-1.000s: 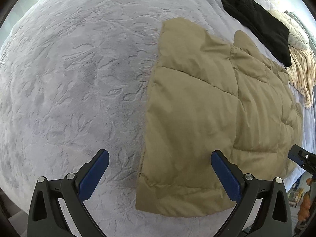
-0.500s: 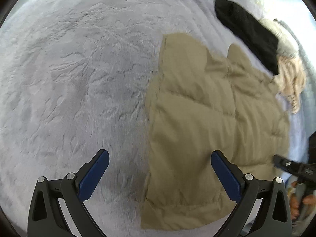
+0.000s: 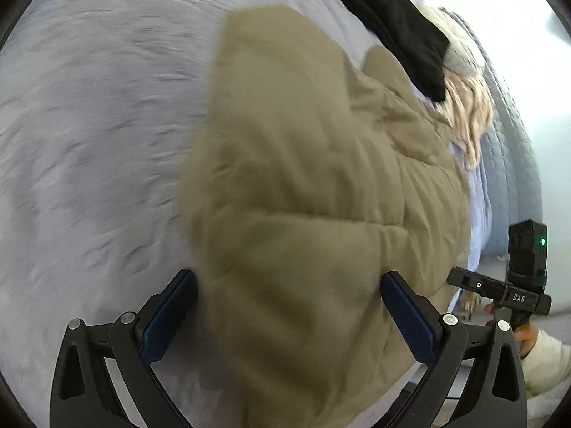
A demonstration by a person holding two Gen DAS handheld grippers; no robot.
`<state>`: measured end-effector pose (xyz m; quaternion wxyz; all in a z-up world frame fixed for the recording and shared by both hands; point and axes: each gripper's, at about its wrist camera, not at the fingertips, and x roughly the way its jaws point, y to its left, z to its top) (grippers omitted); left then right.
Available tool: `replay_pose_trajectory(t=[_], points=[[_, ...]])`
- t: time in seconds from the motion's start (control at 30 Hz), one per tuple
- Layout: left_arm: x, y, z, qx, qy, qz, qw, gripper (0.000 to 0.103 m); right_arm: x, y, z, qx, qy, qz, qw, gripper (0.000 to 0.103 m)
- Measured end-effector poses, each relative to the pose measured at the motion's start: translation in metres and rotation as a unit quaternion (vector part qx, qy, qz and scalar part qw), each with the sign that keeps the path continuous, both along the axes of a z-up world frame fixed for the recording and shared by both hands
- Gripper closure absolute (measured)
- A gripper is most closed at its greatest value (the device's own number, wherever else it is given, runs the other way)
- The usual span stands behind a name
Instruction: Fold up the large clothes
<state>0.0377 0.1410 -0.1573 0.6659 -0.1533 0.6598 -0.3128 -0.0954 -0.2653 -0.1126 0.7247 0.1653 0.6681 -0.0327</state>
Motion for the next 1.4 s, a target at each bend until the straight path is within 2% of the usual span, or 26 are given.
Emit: replay_pose_trajectory(t=[0.1,0.27,0.3,0.33,0.4,0.43,0.5,0.53,0.57,0.6,0.63,0.8,1.0,1.13,1.27,1.4], points=[[0.001,-0.019,-0.005,-0.025,0.008,-0.028,0.9993,0.0,0.002,0.002,-0.002,-0.003,0.001,0.004,1.0,0.019],[0.0,-0.04,-0.016,-0.02,0.019,-0.06,0.9978,0.001,0.005,0.006,-0.005,-0.006,0.002,0.011,1.0,0.018],[0.001,-0.04,-0.015,-0.024,0.02,-0.061,0.9976,0.015,0.005,0.007,-0.004,-0.006,0.003,0.014,1.0,0.018],[0.001,-0.039,-0.013,-0.041,0.027,-0.064,0.9967,0.04,0.006,0.007,-0.002,-0.004,0.003,0.017,1.0,0.019],[0.002,-0.036,-0.014,-0.073,0.048,-0.054,0.9948,0.06,0.005,0.006,0.009,0.004,-0.006,0.023,1.0,0.018],[0.001,-0.034,-0.012,-0.081,0.049,-0.047,0.9944,0.065,0.004,0.006,0.015,0.002,-0.015,0.025,1.0,0.018],[-0.002,-0.032,-0.007,-0.081,0.046,-0.043,0.9947,0.07,0.003,0.001,0.033,-0.008,-0.047,0.024,0.999,0.025],[-0.004,-0.033,-0.002,-0.081,0.043,-0.04,0.995,0.072,0.003,-0.001,0.037,-0.013,-0.057,0.021,0.998,0.046],[-0.005,-0.034,0.003,-0.08,0.039,-0.039,0.9953,0.073,0.004,-0.005,0.041,-0.02,-0.063,0.015,0.998,0.077],[-0.007,-0.035,0.008,-0.078,0.035,-0.039,0.9956,0.074,0.004,-0.009,0.041,-0.026,-0.065,0.007,0.998,0.087],[-0.009,-0.037,0.016,-0.074,0.029,-0.038,0.9961,0.074,0.006,-0.014,0.041,-0.023,-0.071,0.0,0.997,0.092],[-0.021,-0.045,0.055,-0.062,0.006,-0.033,0.9975,0.074,0.014,-0.025,0.024,-0.013,-0.085,-0.006,0.996,0.093],[-0.046,-0.081,0.131,-0.046,-0.036,-0.024,0.998,0.074,0.03,-0.038,-0.009,0.032,-0.078,-0.003,0.996,0.093],[-0.066,-0.137,0.177,-0.022,-0.056,-0.028,0.9978,0.074,0.039,-0.055,-0.023,0.08,-0.073,-0.01,0.994,0.093],[-0.079,-0.196,0.197,0.021,-0.052,-0.026,0.9981,0.074,0.044,-0.069,-0.038,0.121,-0.067,-0.016,0.99,0.097],[-0.085,-0.265,0.207,0.075,-0.061,-0.028,0.9949,0.074,0.049,-0.078,-0.047,0.161,-0.059,-0.027,0.985,0.098]])
